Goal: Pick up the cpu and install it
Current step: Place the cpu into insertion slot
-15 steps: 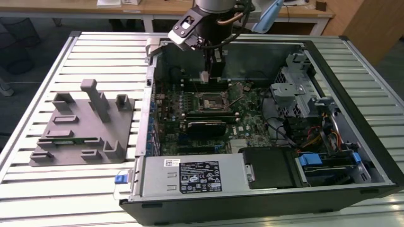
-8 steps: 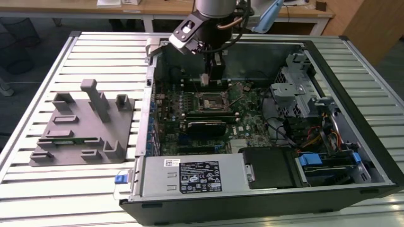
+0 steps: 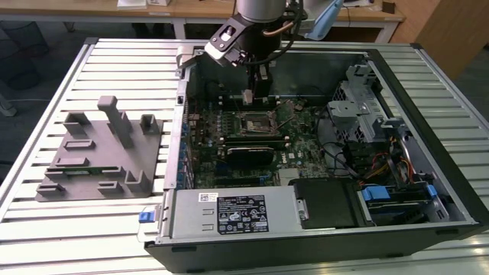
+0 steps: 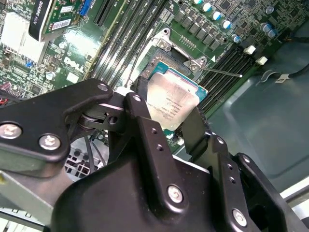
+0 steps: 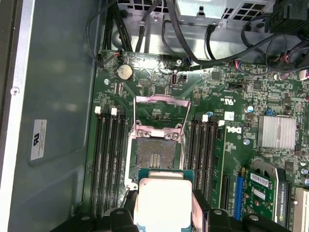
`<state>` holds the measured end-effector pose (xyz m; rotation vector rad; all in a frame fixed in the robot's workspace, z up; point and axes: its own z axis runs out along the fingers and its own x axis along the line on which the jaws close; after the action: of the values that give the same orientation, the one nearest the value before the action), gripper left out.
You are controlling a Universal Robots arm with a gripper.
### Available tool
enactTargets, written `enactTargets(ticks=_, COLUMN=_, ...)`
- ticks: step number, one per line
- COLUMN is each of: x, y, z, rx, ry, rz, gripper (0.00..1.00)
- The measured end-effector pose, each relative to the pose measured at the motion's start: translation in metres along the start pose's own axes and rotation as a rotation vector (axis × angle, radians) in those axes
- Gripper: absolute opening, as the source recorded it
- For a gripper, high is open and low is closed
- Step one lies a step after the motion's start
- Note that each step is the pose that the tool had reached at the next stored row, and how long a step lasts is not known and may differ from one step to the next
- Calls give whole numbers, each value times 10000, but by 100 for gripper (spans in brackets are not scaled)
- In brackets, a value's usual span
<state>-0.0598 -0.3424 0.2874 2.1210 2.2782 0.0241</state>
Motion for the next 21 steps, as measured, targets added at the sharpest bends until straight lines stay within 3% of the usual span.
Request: enactTargets(ticks=21, x=3, y=-3, z=109, rx=-1, ry=0, rz=0, gripper=53)
